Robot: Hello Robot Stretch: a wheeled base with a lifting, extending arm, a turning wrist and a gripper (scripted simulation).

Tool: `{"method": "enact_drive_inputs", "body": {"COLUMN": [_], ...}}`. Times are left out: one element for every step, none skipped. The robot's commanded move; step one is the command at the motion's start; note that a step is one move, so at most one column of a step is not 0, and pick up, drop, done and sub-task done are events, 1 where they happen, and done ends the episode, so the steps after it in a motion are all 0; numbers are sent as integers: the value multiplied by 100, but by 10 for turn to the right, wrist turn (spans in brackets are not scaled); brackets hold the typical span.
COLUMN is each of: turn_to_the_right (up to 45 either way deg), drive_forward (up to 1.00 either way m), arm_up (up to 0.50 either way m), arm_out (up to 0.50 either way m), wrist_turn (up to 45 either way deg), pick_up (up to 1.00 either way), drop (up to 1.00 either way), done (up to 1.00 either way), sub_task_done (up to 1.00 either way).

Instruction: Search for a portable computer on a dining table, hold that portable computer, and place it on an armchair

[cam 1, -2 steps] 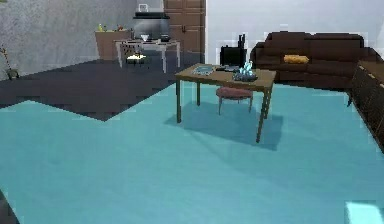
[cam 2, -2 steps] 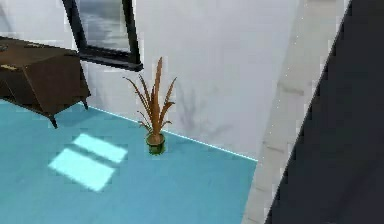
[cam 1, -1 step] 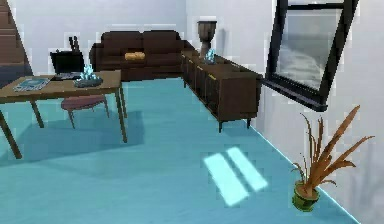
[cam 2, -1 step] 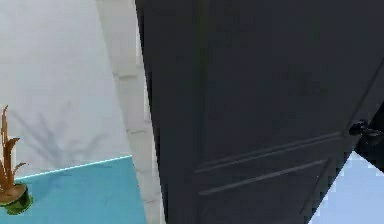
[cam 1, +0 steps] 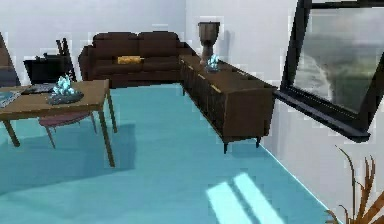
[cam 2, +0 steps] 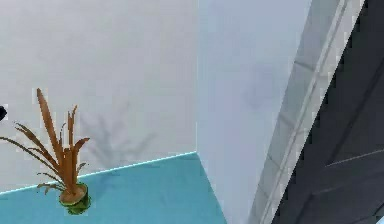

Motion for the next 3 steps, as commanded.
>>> {"method": "enact_drive_inputs", "body": {"turn_to_the_right": [-300,0,-30], "drive_forward": [0,100,0], "arm_up": [0,0,0], "arm_out": [0,0,0], "wrist_turn": [0,0,0], "pick_up": [0,0,0], "drop": [0,0,0], "done": [0,0,0], "sub_task_done": [0,0,0]}}
